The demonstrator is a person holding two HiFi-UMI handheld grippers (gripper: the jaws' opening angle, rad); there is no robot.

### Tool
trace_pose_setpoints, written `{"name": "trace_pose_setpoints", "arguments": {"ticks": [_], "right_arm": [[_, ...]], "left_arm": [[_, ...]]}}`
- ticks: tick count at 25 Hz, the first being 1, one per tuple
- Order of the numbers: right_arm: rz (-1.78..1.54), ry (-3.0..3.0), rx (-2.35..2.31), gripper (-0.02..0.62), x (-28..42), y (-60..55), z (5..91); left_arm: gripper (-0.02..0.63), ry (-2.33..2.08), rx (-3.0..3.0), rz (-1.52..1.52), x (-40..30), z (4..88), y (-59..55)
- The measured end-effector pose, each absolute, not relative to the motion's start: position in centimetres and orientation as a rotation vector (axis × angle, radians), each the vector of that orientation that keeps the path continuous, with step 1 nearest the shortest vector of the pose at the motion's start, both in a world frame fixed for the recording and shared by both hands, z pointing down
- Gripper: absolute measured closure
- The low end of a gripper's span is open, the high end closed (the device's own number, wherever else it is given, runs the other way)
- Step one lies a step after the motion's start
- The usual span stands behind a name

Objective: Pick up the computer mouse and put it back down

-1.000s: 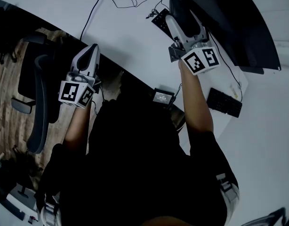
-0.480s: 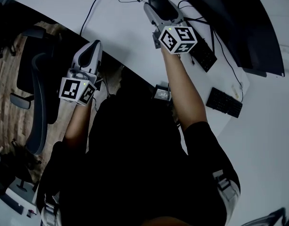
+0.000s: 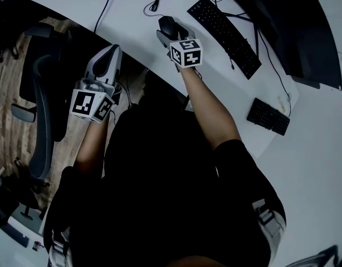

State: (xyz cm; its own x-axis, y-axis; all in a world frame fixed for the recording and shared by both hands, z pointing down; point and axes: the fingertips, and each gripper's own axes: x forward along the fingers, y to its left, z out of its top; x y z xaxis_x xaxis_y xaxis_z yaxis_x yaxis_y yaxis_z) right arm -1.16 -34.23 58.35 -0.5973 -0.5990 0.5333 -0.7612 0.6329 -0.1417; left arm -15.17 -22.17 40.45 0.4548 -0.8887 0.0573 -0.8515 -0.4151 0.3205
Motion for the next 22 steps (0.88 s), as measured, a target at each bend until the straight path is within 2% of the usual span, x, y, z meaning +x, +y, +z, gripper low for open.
{"name": "trace_pose_setpoints", "arguments": {"ticks": [8, 22], "right_arm": [[0.481, -2.323, 1.005, 0.270, -0.9, -32.3, 61.9], [0.471, -2.248, 0.951, 0.258, -1.3, -32.1, 62.9]], "left_arm": [[0.611, -1.487, 2.387, -0.162, -15.4, 41.3, -21.6], [0.611, -1.461, 2.404, -0.161, -15.1, 41.8, -21.6]]}}
